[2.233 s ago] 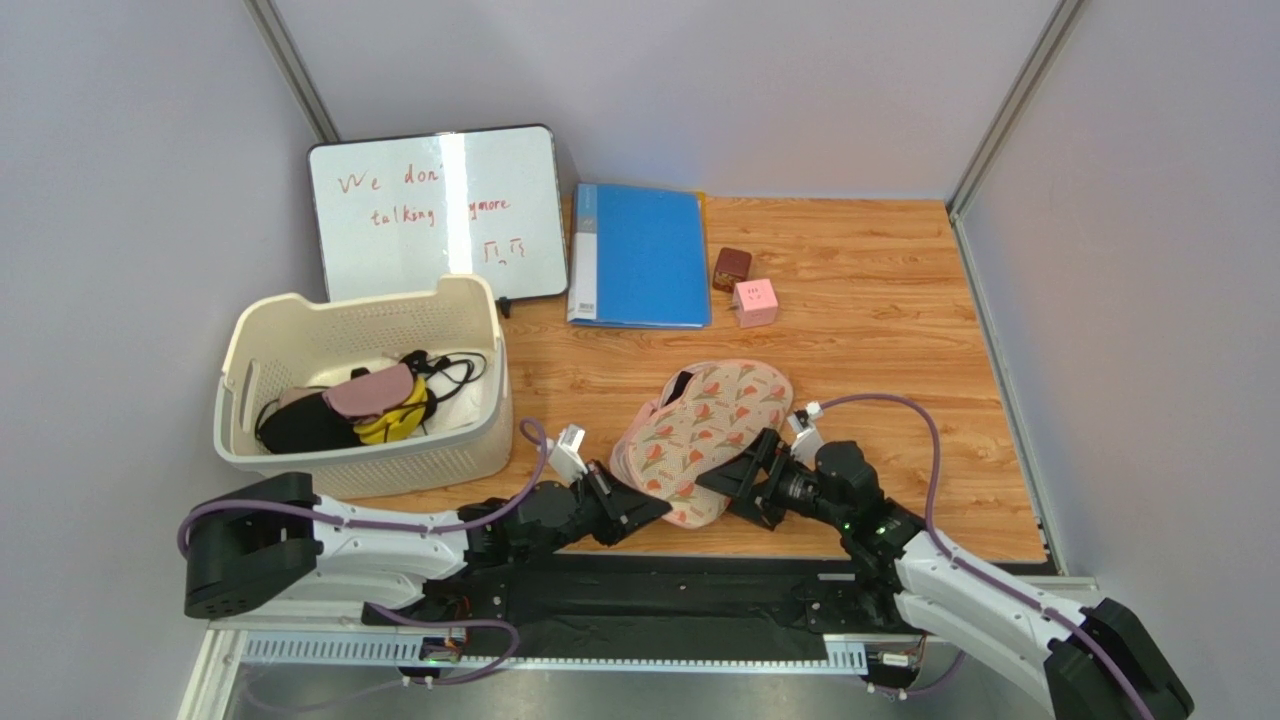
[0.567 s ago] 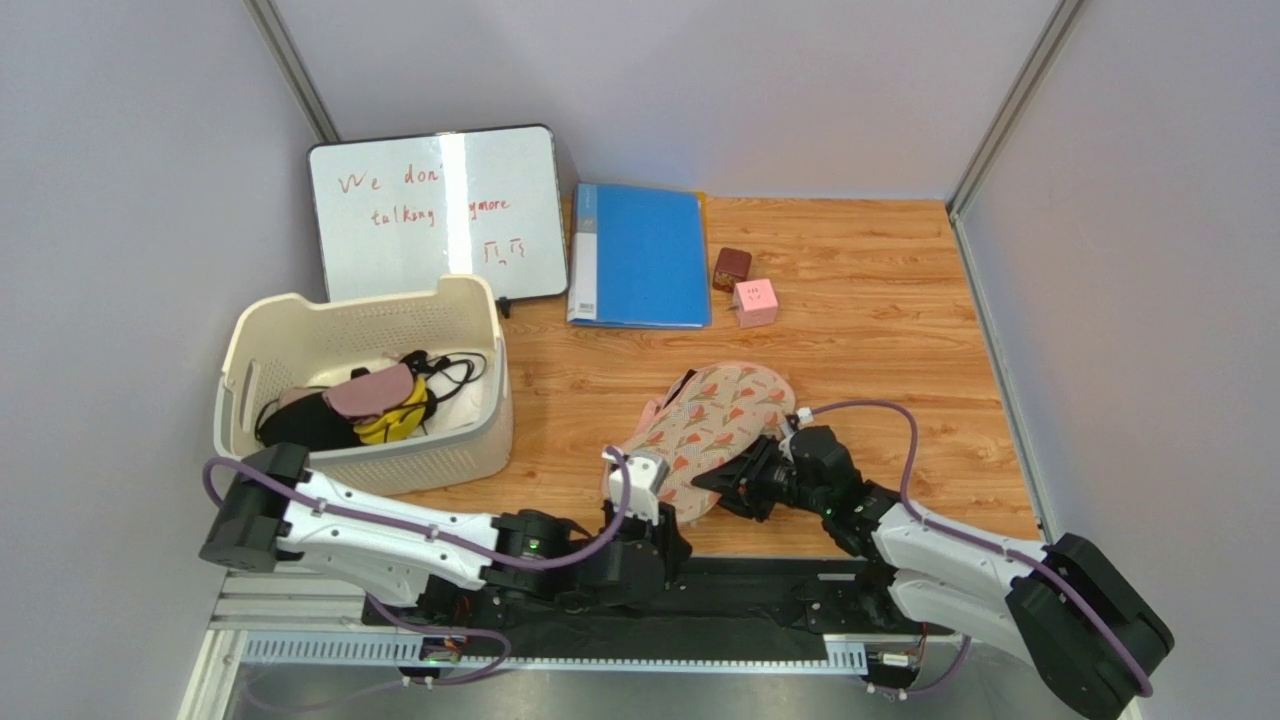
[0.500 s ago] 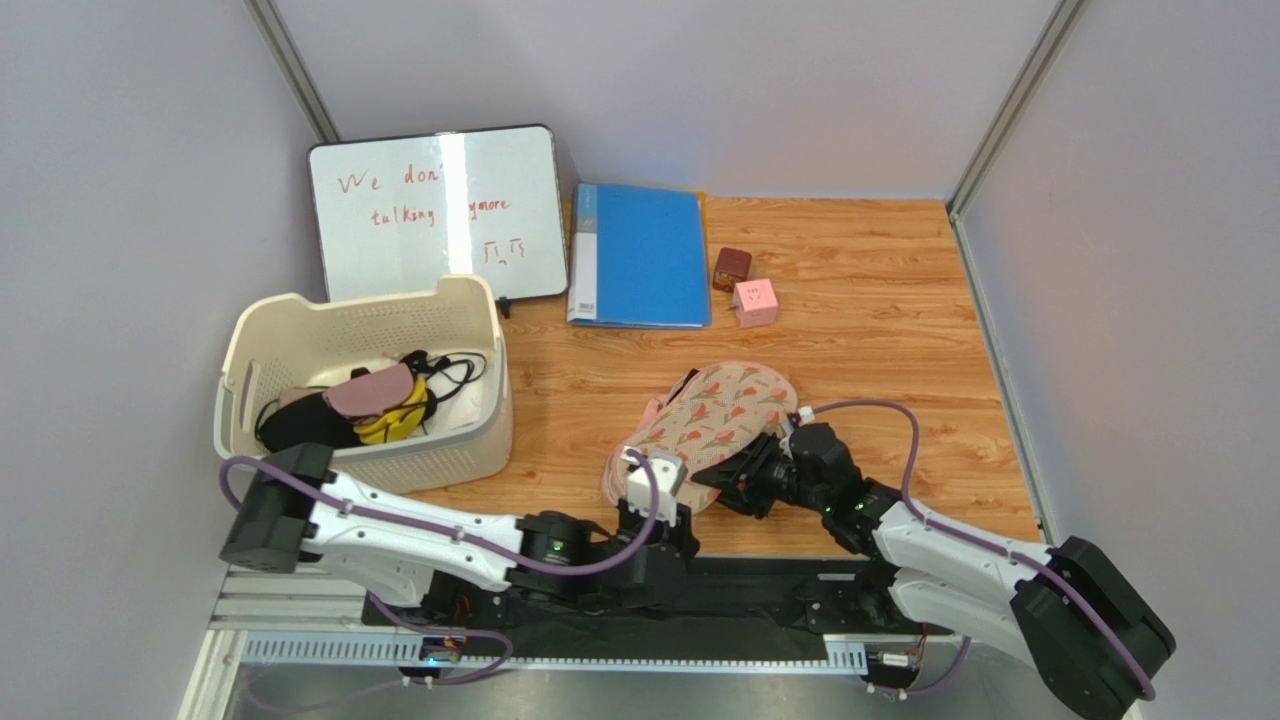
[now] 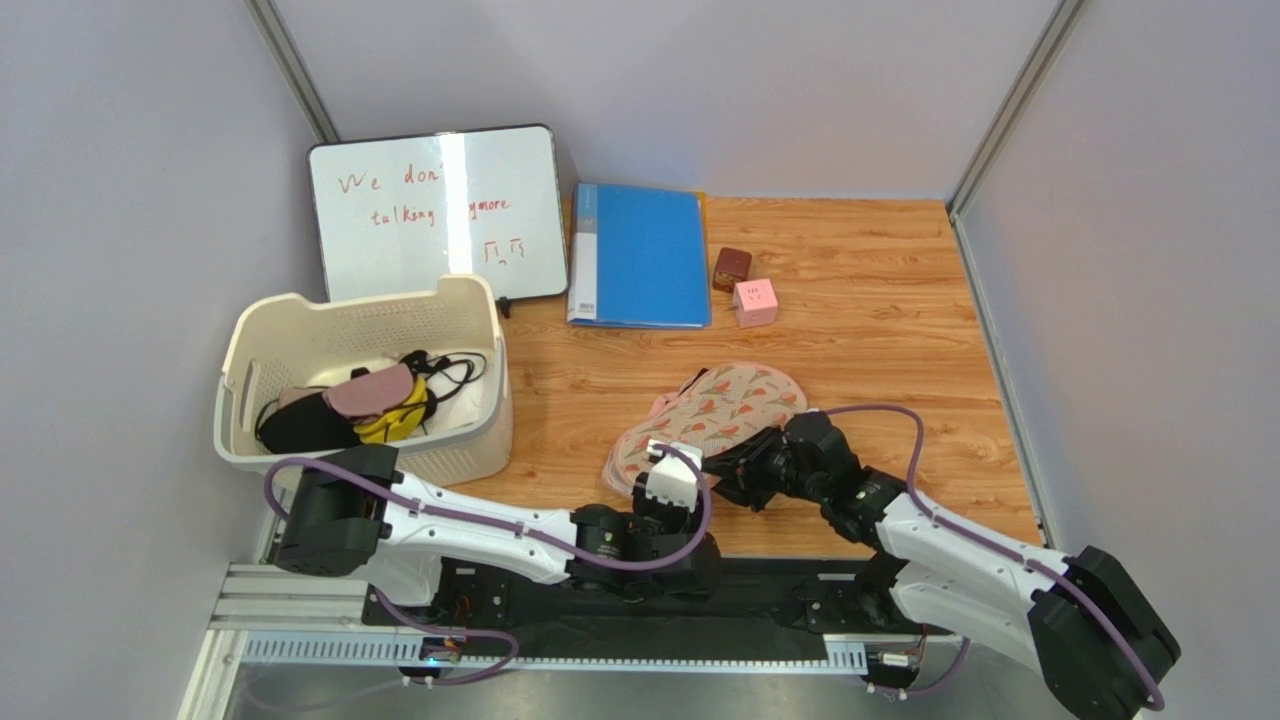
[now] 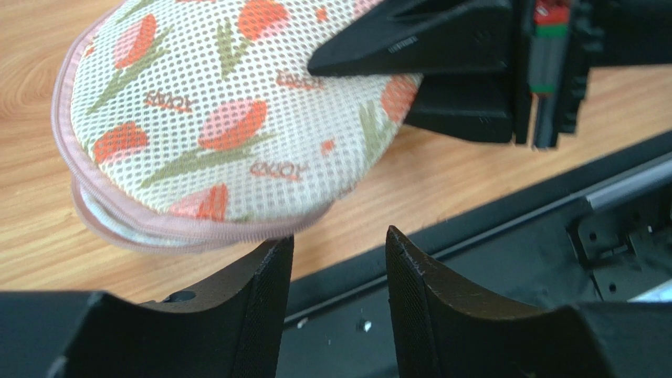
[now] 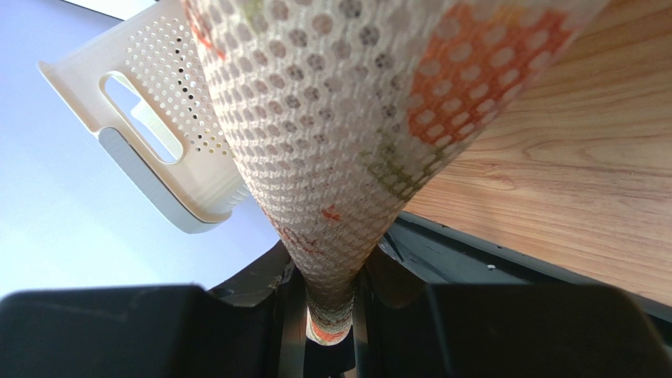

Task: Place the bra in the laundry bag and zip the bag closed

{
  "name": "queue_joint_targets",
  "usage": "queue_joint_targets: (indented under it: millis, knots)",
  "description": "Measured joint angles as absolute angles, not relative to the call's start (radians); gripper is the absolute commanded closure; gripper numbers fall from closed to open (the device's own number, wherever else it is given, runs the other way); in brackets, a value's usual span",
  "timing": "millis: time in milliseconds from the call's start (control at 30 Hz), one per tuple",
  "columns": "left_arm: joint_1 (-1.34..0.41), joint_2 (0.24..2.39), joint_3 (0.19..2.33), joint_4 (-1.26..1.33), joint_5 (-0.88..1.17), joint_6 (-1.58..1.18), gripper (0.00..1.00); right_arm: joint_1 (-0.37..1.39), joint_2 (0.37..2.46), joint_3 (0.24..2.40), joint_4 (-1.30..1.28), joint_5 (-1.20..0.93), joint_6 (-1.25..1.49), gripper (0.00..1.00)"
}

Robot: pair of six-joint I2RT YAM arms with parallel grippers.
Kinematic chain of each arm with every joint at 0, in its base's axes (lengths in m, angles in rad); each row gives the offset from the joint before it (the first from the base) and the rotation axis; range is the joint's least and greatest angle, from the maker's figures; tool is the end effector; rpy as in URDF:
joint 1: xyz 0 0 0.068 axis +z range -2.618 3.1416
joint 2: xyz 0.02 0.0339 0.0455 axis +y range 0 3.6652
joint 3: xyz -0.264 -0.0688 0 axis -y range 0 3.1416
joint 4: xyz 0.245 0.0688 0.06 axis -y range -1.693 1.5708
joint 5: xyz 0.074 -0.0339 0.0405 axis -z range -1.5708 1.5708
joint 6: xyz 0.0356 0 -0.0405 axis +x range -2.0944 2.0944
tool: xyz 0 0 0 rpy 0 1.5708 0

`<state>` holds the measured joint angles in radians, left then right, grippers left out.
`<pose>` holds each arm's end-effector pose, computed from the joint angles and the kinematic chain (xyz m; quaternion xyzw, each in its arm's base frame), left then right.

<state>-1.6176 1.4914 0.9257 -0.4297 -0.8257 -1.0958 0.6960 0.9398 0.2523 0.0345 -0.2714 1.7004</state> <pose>0.0125 -0.2924 0.2137 0.1166 0.8780 -0.1722 0.4312 0.1302 0.1213 0.1518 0.3751 0.8075 0.4529 0.0468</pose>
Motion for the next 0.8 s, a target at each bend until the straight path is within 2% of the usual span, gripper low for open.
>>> queue_joint_targets:
  millis: [600, 800]
  knots:
    - [-1.535, 1.593, 0.962, -0.345, -0.834, -1.079, 0.44, 0.698, 0.908, 0.261, -0.07, -0.231, 1.775, 0.75]
    - [-1.511, 1.601, 0.965, -0.34, -0.835, -1.077, 0.63, 0.698, 0.909, 0.261, -0.07, -0.226, 1.784, 0.75]
